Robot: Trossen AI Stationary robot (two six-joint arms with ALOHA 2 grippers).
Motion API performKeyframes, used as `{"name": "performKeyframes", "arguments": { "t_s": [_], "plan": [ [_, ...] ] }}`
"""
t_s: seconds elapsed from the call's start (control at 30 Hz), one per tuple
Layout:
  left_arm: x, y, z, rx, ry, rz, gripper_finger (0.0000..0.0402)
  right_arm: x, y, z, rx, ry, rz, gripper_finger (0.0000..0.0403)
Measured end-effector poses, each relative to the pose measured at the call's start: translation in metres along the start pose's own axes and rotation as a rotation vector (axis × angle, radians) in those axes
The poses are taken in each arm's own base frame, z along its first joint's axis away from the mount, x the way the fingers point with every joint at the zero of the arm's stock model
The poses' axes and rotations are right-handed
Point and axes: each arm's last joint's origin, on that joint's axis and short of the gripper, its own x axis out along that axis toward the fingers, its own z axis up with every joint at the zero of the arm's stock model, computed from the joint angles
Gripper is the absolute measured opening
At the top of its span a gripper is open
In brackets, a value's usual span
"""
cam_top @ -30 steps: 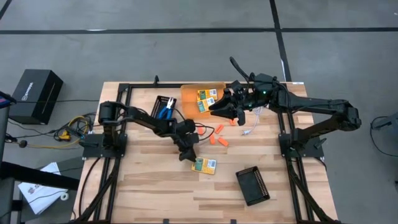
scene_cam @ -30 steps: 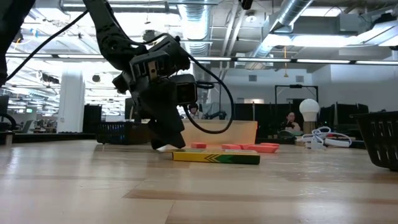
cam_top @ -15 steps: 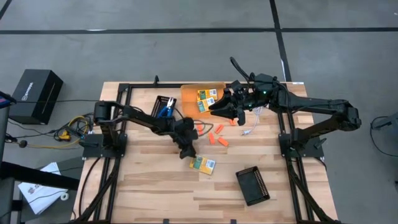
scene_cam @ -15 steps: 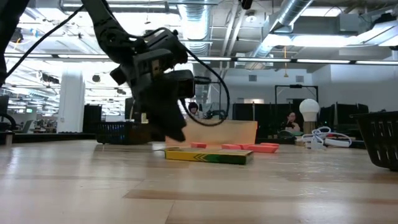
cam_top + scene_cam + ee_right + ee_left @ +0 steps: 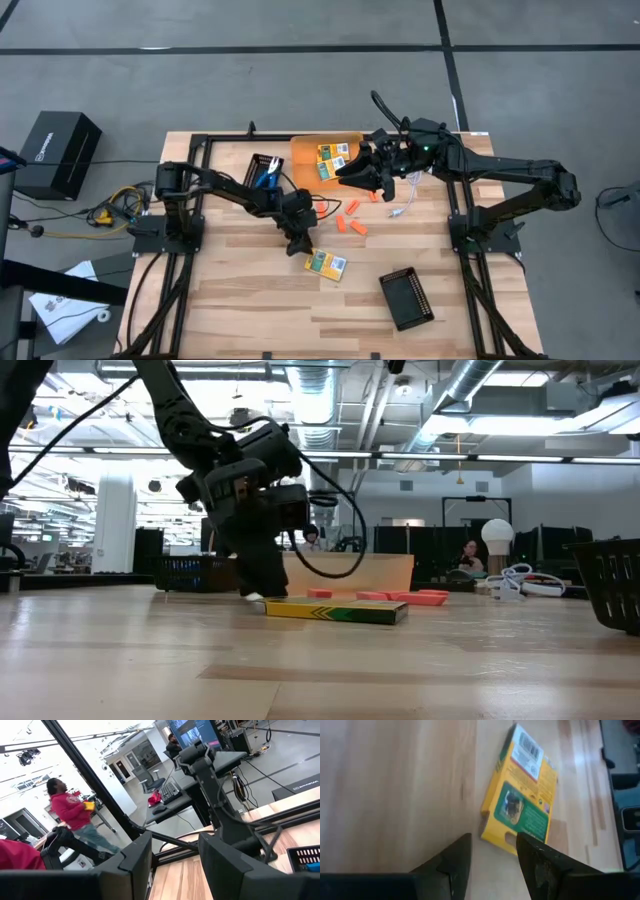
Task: Pick & Place School Supplies
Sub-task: Put the yellow crayon box into the orange bin
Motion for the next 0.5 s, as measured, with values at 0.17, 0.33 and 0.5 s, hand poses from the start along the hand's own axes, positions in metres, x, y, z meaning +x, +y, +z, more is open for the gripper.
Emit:
{"name": "performKeyframes", "arguments": {
  "t_s": [0.17, 0.33, 0.5],
  "plan": [
    [0.013, -0.001, -0.005, 0.016, 0.035, -0.035, 0.0154, 0.000, 0.000, 0.000, -0.001, -0.001, 0.000, 0.0154],
    [0.018, -0.009, -0.005, 0.008, 0.031, -0.068, 0.0154, 0.000, 0.000, 0.000, 0.000, -0.001, 0.000, 0.0154],
    [0.025, -0.022, -0.010, -0.001, 0.064, -0.100, 0.0092, 0.000, 0.000, 0.000, -0.001, -0.002, 0.000, 0.0154]
  ]
}}
